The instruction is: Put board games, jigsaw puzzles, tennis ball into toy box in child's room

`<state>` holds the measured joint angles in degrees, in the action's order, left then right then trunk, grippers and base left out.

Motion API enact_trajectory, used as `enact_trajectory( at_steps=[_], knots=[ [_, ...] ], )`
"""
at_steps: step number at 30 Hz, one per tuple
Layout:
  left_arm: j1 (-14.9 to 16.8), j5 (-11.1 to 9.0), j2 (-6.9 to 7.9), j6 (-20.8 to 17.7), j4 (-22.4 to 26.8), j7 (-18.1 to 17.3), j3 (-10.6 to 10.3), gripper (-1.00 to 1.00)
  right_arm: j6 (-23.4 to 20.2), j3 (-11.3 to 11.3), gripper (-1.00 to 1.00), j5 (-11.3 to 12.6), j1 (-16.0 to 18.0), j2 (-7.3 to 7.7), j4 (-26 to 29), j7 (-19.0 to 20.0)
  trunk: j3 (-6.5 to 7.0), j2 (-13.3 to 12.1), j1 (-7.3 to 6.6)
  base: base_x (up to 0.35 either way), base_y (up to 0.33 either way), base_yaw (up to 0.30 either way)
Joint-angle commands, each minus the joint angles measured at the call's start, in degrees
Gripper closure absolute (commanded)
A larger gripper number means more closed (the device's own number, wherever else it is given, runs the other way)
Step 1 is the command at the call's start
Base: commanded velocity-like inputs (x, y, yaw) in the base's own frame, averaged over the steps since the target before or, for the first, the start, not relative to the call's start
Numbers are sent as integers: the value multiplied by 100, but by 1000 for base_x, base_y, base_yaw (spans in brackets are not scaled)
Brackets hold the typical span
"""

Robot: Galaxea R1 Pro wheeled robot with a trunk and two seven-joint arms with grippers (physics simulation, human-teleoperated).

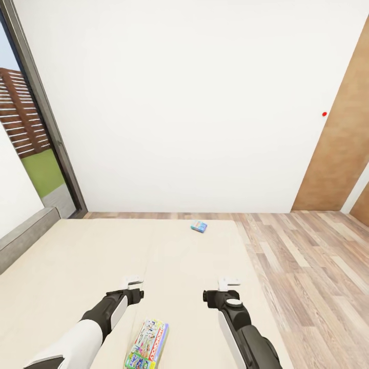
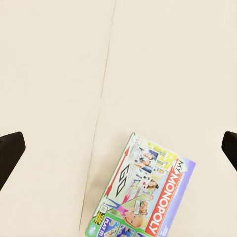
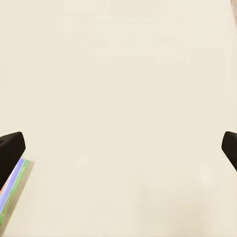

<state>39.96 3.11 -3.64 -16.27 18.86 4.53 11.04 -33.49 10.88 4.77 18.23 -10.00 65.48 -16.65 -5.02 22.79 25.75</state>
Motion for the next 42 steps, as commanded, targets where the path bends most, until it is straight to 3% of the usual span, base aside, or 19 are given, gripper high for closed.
enact_trajectory(
  at_steps=[1,9,18,24,33,42],
  knots=[
    [3,31,-5,-34,12,4,30,-100,10,8,-100,48,5,0,-17,-49,-13,13,4,0,0,0],
    [3,31,3,53,12,4,30,-100,790,18,-100,10,5,0,-405,-76,-13,13,4,0,0,0],
    [3,31,-20,68,12,4,30,-100,1188,3,-100,29,5,0,-488,-79,-13,13,4,0,0,0],
    [3,31,-19,71,12,4,30,-100,1272,28,-100,-35,5,0,-477,-71,-13,13,4,0,0,0],
    [33,16,-282,87,74,6,-8,-100,1328,142,-100,-46,80,0,-203,-97,-13,13,4,0,0,0],
    [-37,15,-325,114,-121,22,-15,-100,1353,122,-100,-31,76,0,-227,-100,-13,13,4,0,0,0]
  ],
)
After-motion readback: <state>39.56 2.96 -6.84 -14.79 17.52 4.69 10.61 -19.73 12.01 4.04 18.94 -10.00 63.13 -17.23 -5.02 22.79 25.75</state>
